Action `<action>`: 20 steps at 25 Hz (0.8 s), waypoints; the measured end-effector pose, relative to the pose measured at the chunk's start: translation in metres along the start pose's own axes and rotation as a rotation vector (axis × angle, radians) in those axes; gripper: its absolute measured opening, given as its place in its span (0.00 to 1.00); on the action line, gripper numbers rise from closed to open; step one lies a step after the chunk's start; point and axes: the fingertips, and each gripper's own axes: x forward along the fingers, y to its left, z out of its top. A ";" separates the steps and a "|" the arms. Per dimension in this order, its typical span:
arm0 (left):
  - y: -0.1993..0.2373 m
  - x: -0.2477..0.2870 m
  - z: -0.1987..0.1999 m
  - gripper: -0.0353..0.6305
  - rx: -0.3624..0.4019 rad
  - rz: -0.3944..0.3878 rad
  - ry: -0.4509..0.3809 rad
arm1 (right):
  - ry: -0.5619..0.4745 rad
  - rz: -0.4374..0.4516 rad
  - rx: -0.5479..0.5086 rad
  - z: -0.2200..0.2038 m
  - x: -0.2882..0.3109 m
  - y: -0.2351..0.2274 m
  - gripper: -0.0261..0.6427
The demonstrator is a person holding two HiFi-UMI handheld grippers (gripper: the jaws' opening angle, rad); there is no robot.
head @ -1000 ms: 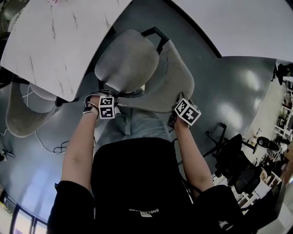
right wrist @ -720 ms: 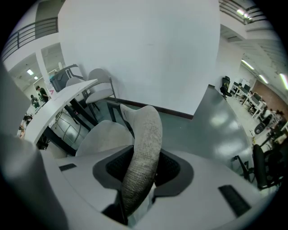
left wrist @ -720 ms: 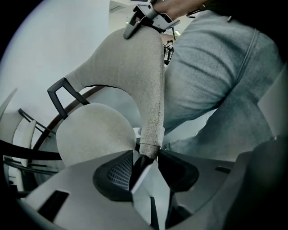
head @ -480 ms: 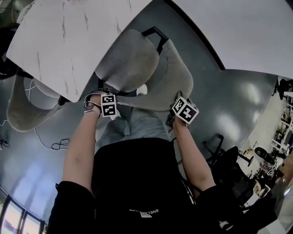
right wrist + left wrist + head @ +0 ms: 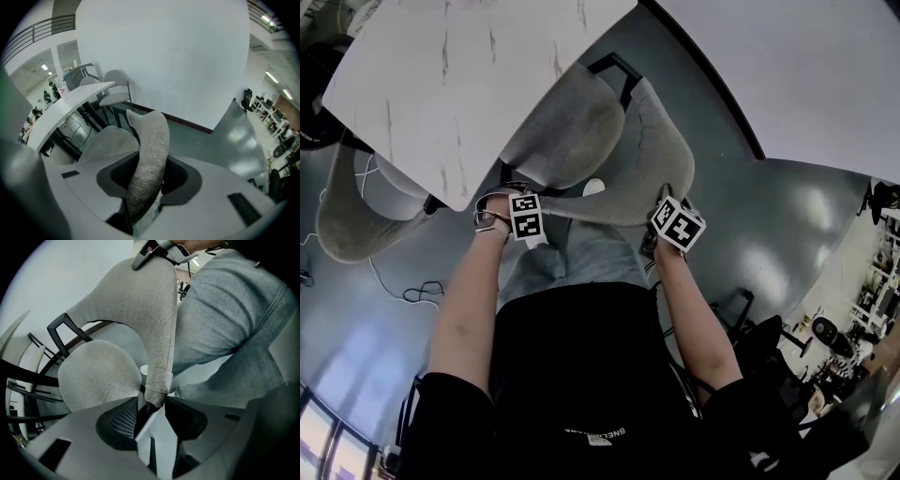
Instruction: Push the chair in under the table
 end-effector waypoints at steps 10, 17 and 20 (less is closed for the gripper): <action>0.004 -0.004 -0.003 0.30 -0.035 0.012 -0.022 | 0.006 -0.008 -0.027 0.007 0.006 0.006 0.25; 0.005 -0.004 -0.003 0.30 -0.034 0.014 -0.030 | -0.001 -0.019 -0.029 0.007 0.008 0.006 0.25; 0.005 -0.004 -0.004 0.31 -0.045 0.029 -0.040 | -0.008 -0.012 -0.029 0.004 0.012 0.009 0.25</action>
